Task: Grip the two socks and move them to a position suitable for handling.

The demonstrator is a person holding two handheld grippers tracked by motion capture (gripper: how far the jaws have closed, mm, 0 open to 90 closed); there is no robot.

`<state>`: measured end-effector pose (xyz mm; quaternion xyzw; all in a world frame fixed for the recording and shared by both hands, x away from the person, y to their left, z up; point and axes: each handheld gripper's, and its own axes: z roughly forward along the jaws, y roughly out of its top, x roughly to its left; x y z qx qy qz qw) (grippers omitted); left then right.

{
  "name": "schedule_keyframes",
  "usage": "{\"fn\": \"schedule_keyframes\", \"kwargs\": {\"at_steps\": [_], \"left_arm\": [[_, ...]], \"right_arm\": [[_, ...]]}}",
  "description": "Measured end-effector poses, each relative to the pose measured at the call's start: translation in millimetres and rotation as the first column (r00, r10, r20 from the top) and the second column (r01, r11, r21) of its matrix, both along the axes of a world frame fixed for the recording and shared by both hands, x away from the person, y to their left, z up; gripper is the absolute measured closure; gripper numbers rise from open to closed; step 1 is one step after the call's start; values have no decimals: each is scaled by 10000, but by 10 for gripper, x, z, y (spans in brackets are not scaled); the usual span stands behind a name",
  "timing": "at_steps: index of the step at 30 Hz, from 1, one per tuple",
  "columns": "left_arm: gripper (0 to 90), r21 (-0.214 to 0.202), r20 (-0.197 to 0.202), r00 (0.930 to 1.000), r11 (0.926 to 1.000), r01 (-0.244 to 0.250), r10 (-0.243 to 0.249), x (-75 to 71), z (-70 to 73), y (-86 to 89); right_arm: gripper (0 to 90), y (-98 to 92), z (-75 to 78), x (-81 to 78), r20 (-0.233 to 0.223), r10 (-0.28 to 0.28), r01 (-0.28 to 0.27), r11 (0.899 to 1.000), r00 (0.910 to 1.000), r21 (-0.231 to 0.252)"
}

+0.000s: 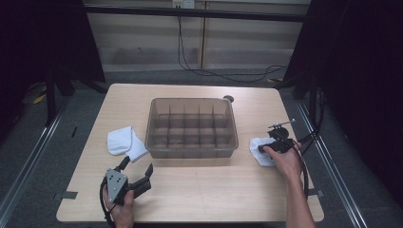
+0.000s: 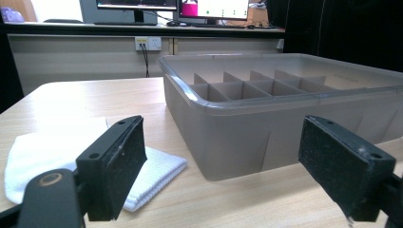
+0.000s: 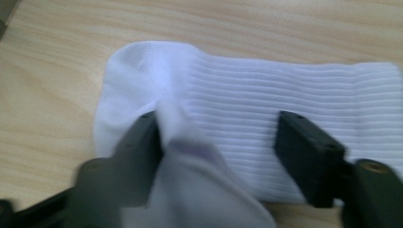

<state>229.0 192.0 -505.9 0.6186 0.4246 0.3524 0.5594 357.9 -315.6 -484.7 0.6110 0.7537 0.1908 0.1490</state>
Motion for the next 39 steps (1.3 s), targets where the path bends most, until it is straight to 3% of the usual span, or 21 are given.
{"fn": "schedule_keyframes", "kwargs": {"at_steps": [1,2,4,8,19,22,29,39], "left_arm": [[157,-13,33,10000,10000,-11,11,3,0,-1],[157,-4,33,10000,10000,-4,4,3,0,-1],[157,-2,8,10000,10000,15,-15,4,1,-4],[157,-2,5,10000,10000,14,-14,4,1,-3],[158,53,-25,10000,10000,30,-30,5,2,-5],[158,20,-17,10000,10000,33,-33,5,1,-8],[158,72,-35,10000,10000,28,-28,6,2,-6],[158,178,-39,10000,9998,23,-23,7,4,-11]], "right_arm": [[502,3,11,-4,-26,-1,1,10000,10000,24],[617,6,21,-7,-8,172,-172,9998,9999,36],[710,13,31,-9,-77,248,-247,9997,9997,56],[797,10,40,-29,-152,351,-346,9989,9993,316],[835,8,82,-70,-239,656,-636,9952,9976,746],[837,5,126,-85,-467,761,-718,9935,9960,879],[839,6,239,-128,-450,907,-851,9897,9949,1147],[838,188,421,-329,-685,1940,-1839,9741,9786,1316]]}}
